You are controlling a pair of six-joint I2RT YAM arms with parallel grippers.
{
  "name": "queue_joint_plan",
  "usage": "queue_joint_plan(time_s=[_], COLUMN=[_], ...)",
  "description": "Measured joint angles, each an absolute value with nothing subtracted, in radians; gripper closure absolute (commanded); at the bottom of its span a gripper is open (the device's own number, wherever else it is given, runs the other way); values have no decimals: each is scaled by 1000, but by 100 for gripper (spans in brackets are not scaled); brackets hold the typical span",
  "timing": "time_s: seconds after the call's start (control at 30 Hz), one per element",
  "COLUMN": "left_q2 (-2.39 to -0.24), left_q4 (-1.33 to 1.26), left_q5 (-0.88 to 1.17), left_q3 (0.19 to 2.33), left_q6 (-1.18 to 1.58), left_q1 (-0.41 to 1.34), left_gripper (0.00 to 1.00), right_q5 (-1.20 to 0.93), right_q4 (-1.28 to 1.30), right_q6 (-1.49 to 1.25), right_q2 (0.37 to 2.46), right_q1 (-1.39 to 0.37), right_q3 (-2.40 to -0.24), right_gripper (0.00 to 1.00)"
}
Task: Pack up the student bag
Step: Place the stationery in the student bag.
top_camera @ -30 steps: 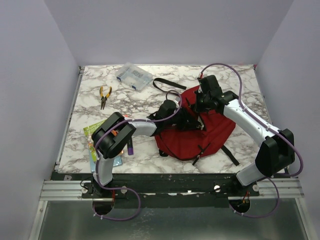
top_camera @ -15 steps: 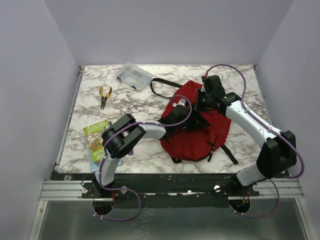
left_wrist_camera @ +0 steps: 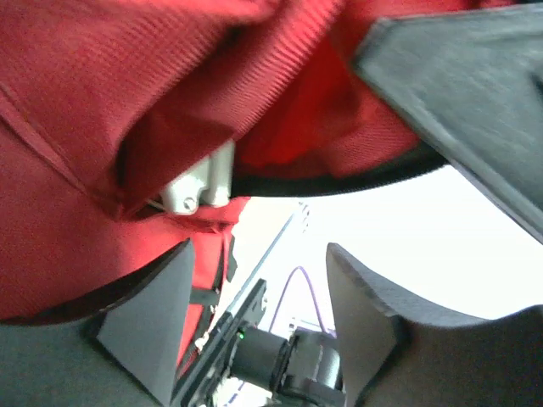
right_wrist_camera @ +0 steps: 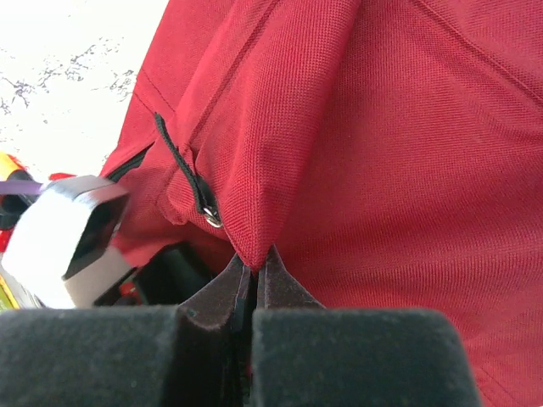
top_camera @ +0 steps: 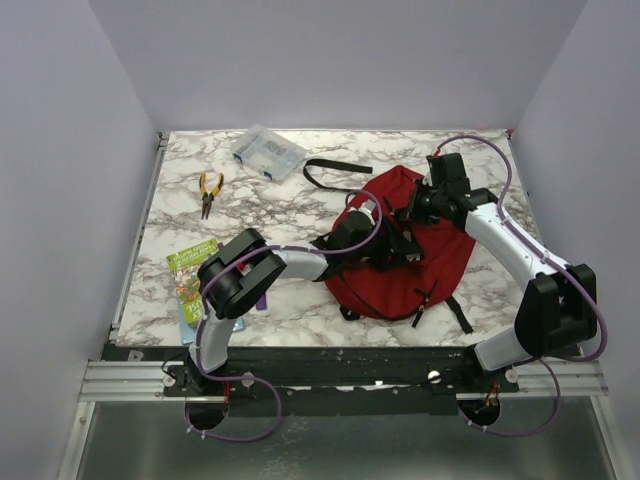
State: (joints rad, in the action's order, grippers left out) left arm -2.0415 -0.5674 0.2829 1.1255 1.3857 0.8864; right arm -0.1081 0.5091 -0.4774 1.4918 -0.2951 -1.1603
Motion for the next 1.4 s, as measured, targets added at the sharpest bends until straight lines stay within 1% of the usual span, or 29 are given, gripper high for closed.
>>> queue_joint_plan(time_s=[0.17,0.27,0.4,0.5,0.67,0.83,1.17,1.23,1.27,1.3,1.37,1.4], left_q2=[-1937,-1874,-1803,-1803,-1863,-1955,-2000,-2014,-2020,-2023,-2021,-2019], left_q4=[-507,-474,-442,-411,-384,-371,-363,-365,-363,-363,-365,-367], left_q5=[339,355,359,358,360,362,360,360,360,360,355,352], left_q3=[1099,1084,1034,1024,1058,1129,1193,1197,1197,1196,1194,1193], left_q6=[1301,1248,1181,1144,1111,1109,1103,1106,1108,1112,1118,1115], left_q1=[883,879,870,862,854,854,854,854,854,854,852,853], left_gripper=[27,29,37,47,60,66,67,59,50,46,40,39], right_q5=[-120,-126,-141,-155,-171,-187,-212,-215,-215,-215,-214,-214], right_q4=[496,495,495,494,493,493,477,472,472,474,480,480], right_q6=[-469,-463,-459,-461,-479,-496,-519,-524,-523,-519,-504,-497], right_q2=[1489,1488,1485,1484,1475,1470,1460,1460,1460,1460,1460,1460], right_q1=[-286,-286,-286,-282,-280,-280,-280,-280,-280,-280,-280,-280], right_q3=[-1154,-1154,-1154,-1154,-1154,-1154,-1139,-1137,-1137,-1137,-1137,-1137], right_gripper=[99,99,99,99,99,99,99,99,99,99,99,99])
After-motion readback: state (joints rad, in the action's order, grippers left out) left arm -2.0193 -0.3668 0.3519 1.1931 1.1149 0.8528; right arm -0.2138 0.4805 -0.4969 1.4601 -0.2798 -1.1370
